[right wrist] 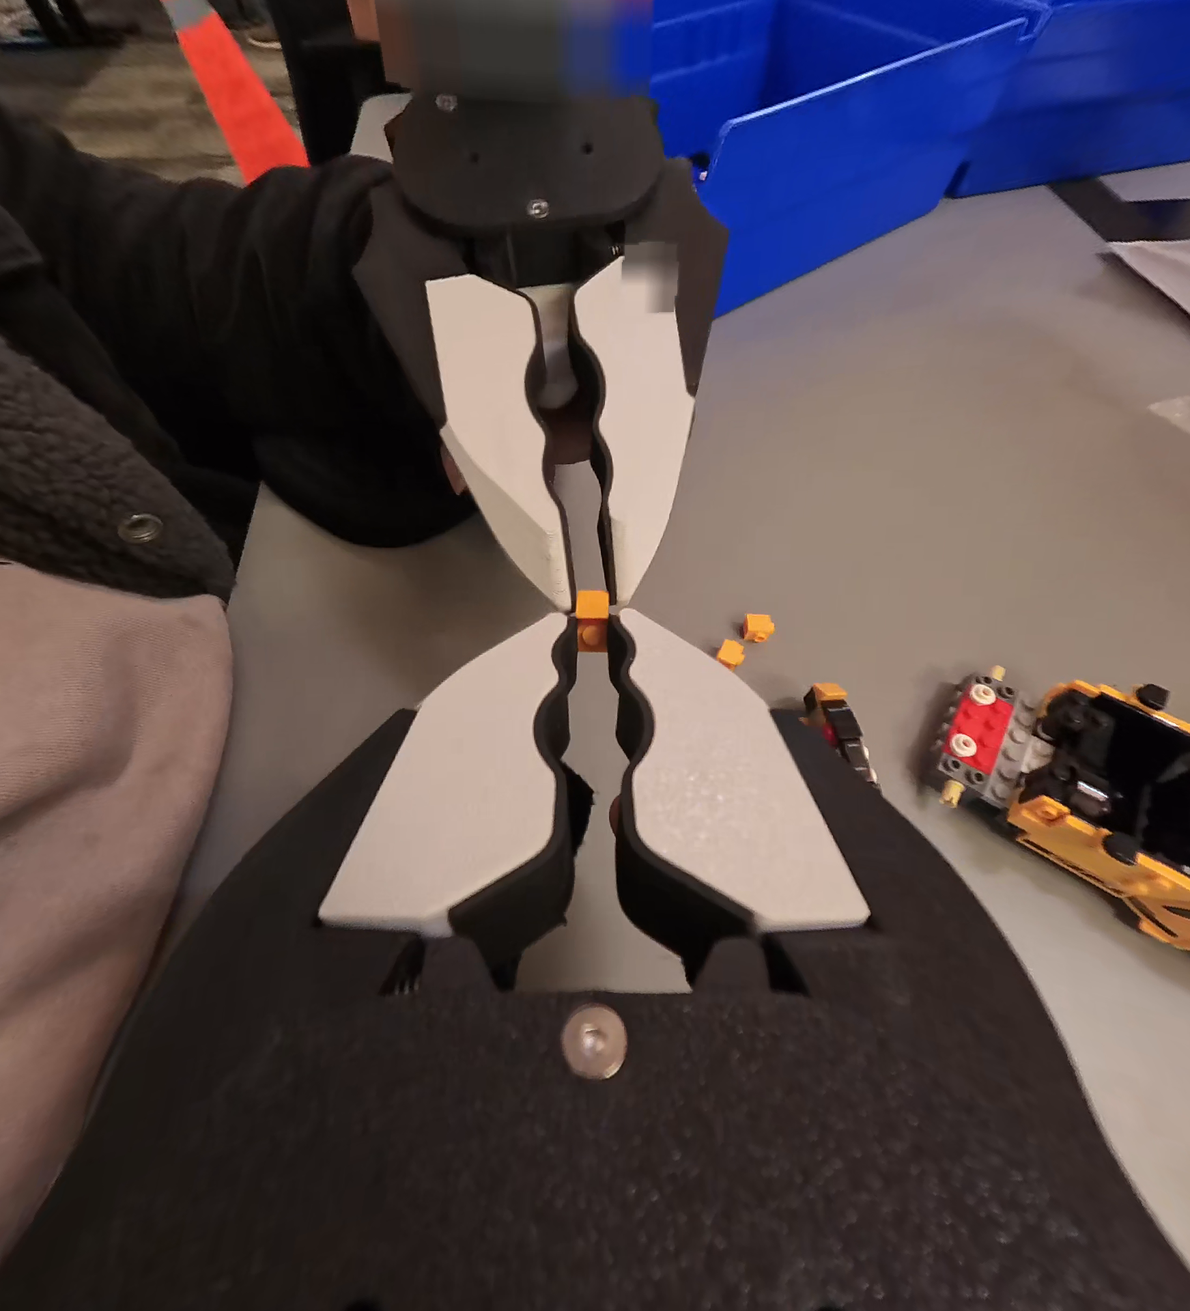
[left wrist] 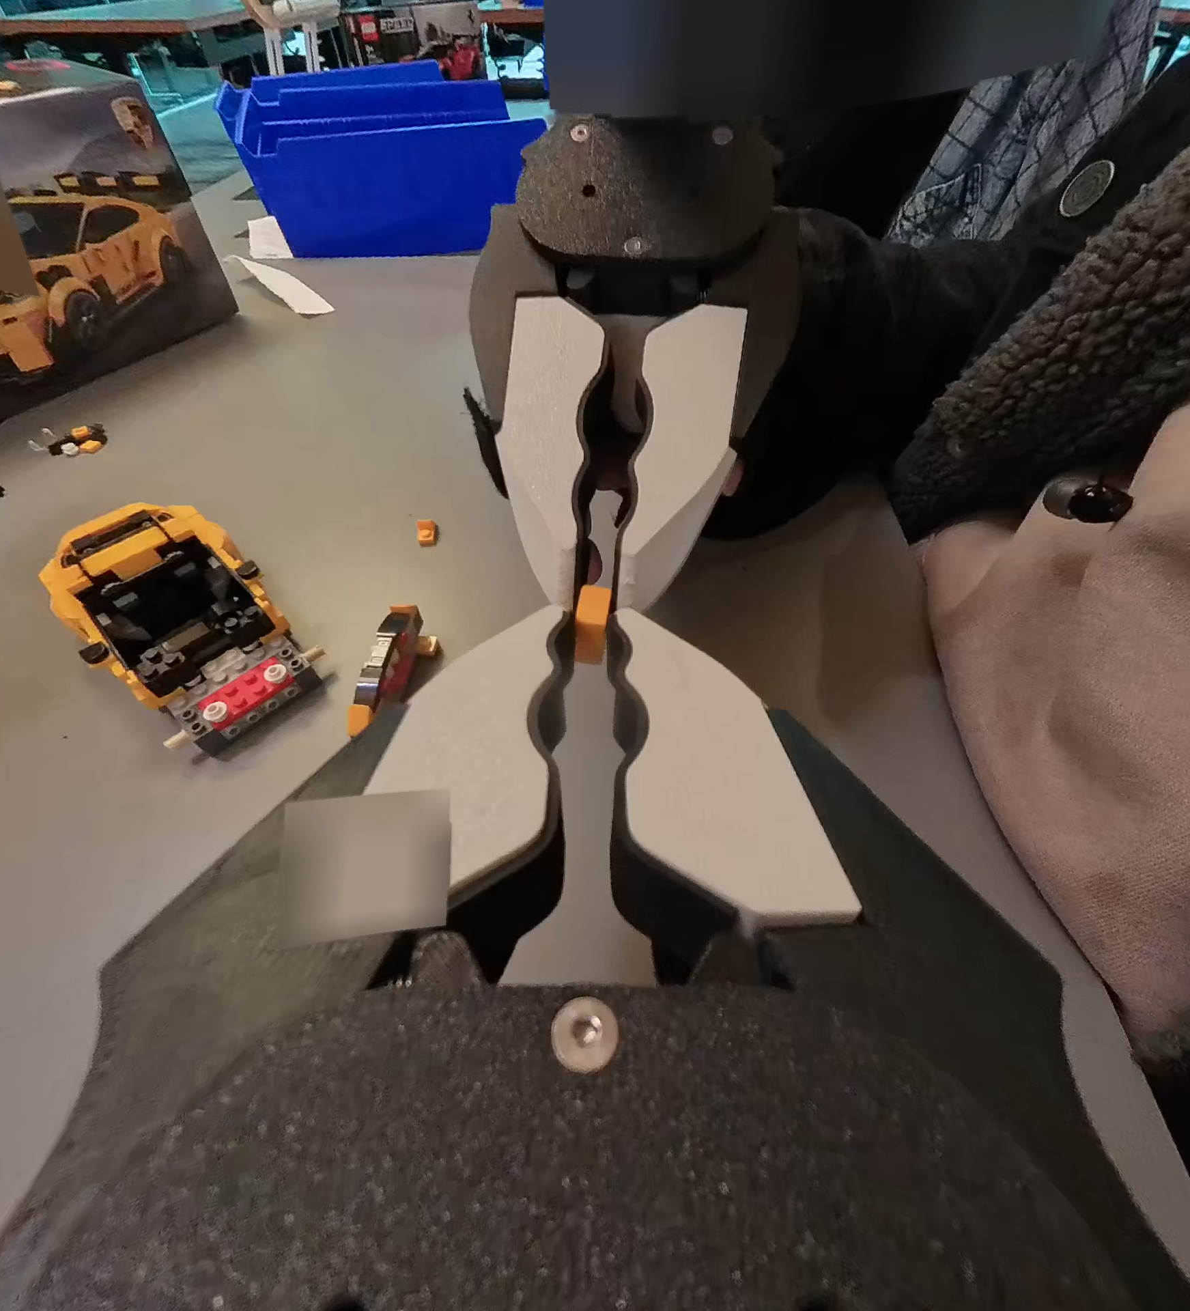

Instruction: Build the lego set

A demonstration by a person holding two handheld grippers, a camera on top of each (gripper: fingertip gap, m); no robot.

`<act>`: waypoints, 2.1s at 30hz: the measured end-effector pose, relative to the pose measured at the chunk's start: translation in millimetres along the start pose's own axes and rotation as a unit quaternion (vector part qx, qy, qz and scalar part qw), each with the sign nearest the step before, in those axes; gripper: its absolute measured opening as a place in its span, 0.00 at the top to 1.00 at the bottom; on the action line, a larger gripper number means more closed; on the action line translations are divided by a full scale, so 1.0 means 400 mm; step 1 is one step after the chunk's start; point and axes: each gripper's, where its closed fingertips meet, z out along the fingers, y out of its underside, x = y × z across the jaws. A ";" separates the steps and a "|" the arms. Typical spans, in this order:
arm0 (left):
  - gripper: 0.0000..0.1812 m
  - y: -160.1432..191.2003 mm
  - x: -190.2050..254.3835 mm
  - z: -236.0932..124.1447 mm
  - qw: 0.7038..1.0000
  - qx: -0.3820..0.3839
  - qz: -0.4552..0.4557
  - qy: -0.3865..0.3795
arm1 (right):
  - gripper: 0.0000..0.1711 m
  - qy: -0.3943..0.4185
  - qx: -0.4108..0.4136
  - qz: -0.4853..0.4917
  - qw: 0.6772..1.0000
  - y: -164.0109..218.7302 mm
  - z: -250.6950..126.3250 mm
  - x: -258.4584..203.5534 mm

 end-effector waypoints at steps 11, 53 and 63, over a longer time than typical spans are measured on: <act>0.95 -0.020 -0.008 -0.013 0.999 0.028 -0.034 0.006 | 0.95 0.005 0.036 0.011 0.999 -0.026 -0.008 0.008; 0.96 -0.088 -0.132 -0.115 0.940 0.217 -0.262 -0.001 | 0.86 0.041 -0.112 0.048 0.992 0.136 0.057 0.056; 0.96 -0.064 -0.152 -0.112 0.935 0.205 -0.289 -0.019 | 0.85 0.031 -0.194 0.034 0.980 0.147 0.114 0.059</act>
